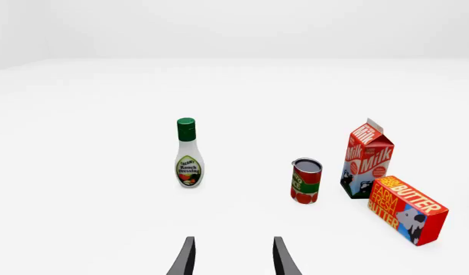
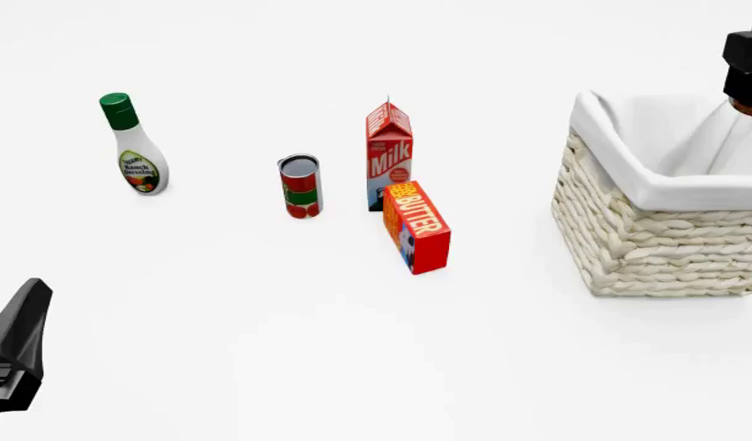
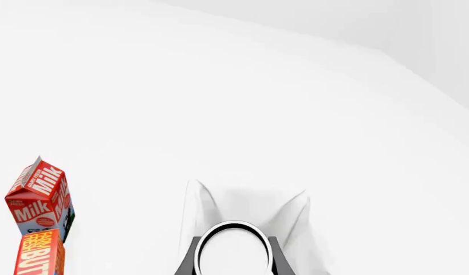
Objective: Pick the alphabet soup and place it in the basket.
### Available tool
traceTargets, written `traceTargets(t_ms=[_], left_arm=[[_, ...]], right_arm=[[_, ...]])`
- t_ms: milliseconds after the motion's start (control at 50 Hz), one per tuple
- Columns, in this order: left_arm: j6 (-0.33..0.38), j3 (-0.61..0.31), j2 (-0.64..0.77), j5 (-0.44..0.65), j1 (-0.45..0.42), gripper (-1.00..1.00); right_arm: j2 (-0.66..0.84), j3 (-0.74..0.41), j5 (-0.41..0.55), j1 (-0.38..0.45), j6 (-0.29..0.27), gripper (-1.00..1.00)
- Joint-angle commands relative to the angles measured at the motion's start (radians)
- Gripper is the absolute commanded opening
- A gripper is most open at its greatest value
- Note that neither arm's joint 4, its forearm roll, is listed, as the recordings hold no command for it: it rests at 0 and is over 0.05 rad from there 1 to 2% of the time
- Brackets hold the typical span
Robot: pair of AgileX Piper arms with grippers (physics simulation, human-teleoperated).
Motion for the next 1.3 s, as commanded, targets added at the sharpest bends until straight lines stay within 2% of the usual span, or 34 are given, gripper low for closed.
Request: traceTargets(t_ms=[20, 520, 1300], left_arm=[[0.000, 0.000, 0.000, 0.000, 0.000, 1.00], [0.000, 0.000, 0.000, 0.000, 0.000, 1.00], [0.000, 0.000, 0.000, 0.000, 0.000, 1.00]], right_arm=[[0.026, -0.027, 0.042, 0.000, 0.008, -1.00], [0.116, -0.073, 0.082, -0.021, -0.002, -1.00], [0.268, -0.130, 0.087, -0.075, -0.065, -1.00]])
